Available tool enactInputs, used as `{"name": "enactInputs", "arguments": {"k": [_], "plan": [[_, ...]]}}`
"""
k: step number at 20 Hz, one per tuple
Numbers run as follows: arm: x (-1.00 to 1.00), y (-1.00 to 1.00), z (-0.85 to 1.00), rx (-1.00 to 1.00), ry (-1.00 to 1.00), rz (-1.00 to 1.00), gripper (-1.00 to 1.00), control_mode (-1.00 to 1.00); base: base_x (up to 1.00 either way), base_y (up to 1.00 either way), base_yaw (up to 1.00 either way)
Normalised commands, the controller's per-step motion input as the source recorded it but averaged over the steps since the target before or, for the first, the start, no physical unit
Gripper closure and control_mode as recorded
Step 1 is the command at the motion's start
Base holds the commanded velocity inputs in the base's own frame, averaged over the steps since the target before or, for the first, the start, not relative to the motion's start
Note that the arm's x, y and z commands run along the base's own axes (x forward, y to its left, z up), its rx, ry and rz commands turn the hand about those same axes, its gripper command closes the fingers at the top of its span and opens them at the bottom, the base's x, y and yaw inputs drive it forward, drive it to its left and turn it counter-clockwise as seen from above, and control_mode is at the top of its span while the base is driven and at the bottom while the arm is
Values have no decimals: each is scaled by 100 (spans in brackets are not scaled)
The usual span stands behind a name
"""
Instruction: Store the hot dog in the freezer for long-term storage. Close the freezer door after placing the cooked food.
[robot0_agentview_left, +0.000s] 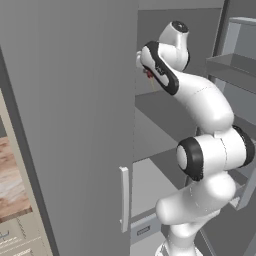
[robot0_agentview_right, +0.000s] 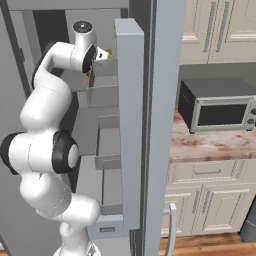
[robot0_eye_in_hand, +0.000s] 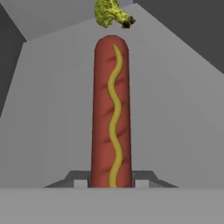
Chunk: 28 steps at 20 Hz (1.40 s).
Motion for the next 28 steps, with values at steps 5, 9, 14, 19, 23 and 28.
{"name": "enactInputs", "arguments": {"k": [5,9,14,19,23,28], "plan": [[16,4,0,0,0,0,100,-100,0,0,0],[13,8,-2,0,0,0,-100,-100,0,0,0],[9,8,0,0,0,0,-100,-100,0,0,0],[6,4,0,0,0,0,-100,-100,0,0,0],[1,3,0,0,0,0,-100,-100,0,0,0],[0,0,0,0,-7,0,-100,-100,0,0,0]]}}
